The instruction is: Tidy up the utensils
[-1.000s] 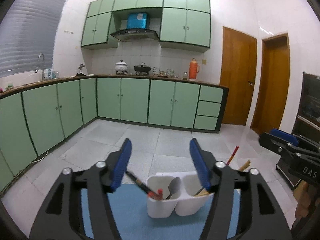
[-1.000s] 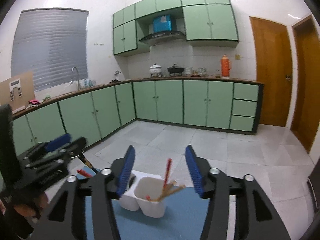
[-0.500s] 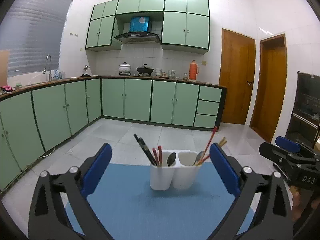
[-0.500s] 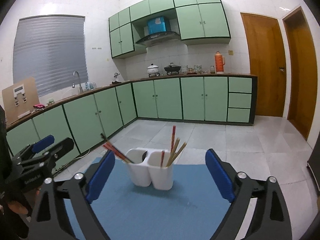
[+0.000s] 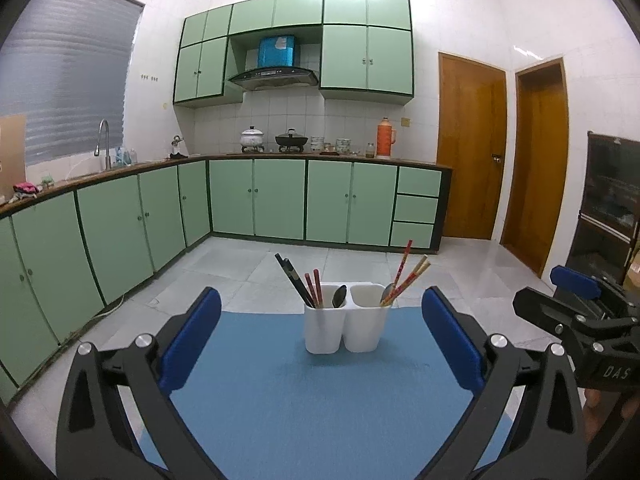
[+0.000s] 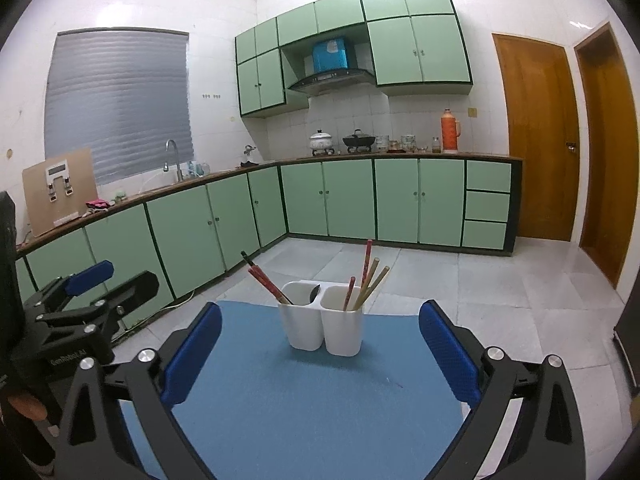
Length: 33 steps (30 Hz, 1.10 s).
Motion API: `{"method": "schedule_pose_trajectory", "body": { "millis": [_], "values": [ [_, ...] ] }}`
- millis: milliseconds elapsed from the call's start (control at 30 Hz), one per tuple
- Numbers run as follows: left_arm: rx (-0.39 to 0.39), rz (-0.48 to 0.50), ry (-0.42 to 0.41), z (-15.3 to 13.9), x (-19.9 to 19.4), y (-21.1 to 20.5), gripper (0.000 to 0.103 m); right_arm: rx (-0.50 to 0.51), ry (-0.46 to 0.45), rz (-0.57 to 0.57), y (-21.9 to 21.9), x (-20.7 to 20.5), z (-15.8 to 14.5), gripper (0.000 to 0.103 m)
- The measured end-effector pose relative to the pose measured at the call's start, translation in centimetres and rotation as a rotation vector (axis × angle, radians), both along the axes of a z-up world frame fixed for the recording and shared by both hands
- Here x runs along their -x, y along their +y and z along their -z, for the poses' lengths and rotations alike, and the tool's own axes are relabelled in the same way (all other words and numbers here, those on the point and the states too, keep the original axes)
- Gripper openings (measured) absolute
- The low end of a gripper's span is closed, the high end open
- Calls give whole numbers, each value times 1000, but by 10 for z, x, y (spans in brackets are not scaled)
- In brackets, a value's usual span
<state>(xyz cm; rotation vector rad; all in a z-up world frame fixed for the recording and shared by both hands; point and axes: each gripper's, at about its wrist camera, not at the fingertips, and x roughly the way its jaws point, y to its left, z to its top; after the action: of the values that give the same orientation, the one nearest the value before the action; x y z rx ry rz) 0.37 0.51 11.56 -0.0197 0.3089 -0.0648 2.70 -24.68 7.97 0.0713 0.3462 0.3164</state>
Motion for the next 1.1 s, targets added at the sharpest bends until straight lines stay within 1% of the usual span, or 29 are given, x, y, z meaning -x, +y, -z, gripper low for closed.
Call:
{"method": "schedule_pose_trajectory", "body": {
  "millis": [200,500,1100],
  "values": [
    [-23,17,-16,-6,24,-6,97,1,-28,4,-3,21,-9,97],
    [-26,34,-47,-12,50,-11,97,18,-67,-10,-2,42,-21,97],
    [-26,22,-82,-20,72,-11,97,27,-95,-25,5,58,-27,97]
  ]
}}
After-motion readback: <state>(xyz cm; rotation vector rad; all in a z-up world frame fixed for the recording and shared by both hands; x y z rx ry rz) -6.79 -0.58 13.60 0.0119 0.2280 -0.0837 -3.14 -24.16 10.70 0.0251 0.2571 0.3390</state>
